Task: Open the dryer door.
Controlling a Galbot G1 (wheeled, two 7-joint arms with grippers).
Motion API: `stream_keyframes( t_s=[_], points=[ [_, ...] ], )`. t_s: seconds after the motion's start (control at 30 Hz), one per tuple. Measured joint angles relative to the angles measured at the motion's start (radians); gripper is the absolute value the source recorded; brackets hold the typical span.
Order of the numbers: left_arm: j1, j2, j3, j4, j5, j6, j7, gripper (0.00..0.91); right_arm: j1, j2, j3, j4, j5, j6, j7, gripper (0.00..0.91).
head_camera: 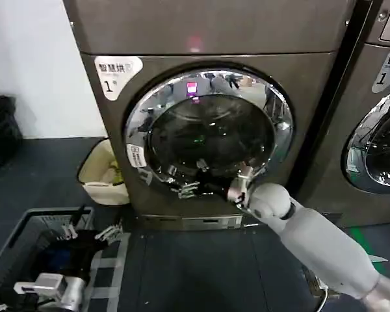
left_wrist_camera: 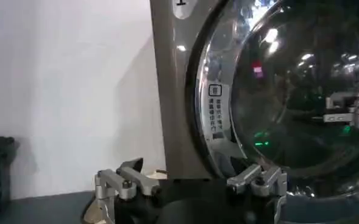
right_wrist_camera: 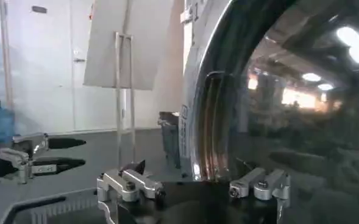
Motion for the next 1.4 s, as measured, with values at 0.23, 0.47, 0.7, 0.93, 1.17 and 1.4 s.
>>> stream_keyframes(
  t_s=[0.23, 0.47, 0.7, 0.93, 1.17, 1.4],
  points=[
    [0.0, -0.002, 0.001, -0.001, -0.001, 0.001, 0.0, 0.907, 0.038, 0.029, -0.035, -0.025, 0.023, 0.0, 0.003, 0.907],
    [0.0, -0.003, 0.001, -0.001, -0.001, 0.001, 0.0, 0.907, 0.077, 0.058, -0.063, -0.052, 0.036, -0.002, 0.007, 0.907],
    [0.002, -0.004, 0.001, -0.01, -0.001, 0.001, 0.0, 0.907, 0.11, 0.097, -0.087, -0.089, 0.036, -0.002, 0.009, 0.907],
    [0.009, -0.005, 0.001, -0.019, -0.003, 0.001, 0.0, 0.907, 0.135, 0.133, -0.105, -0.133, 0.036, -0.002, 0.009, 0.907],
    [0.015, -0.004, 0.0, -0.026, -0.004, 0.0, 0.0, 0.907, 0.158, 0.172, -0.123, -0.176, 0.035, -0.001, 0.007, 0.907],
    [0.023, -0.003, -0.005, -0.031, -0.001, -0.005, 0.002, 0.907, 0.176, 0.209, -0.139, -0.213, 0.035, -0.001, 0.004, 0.907]
  ],
)
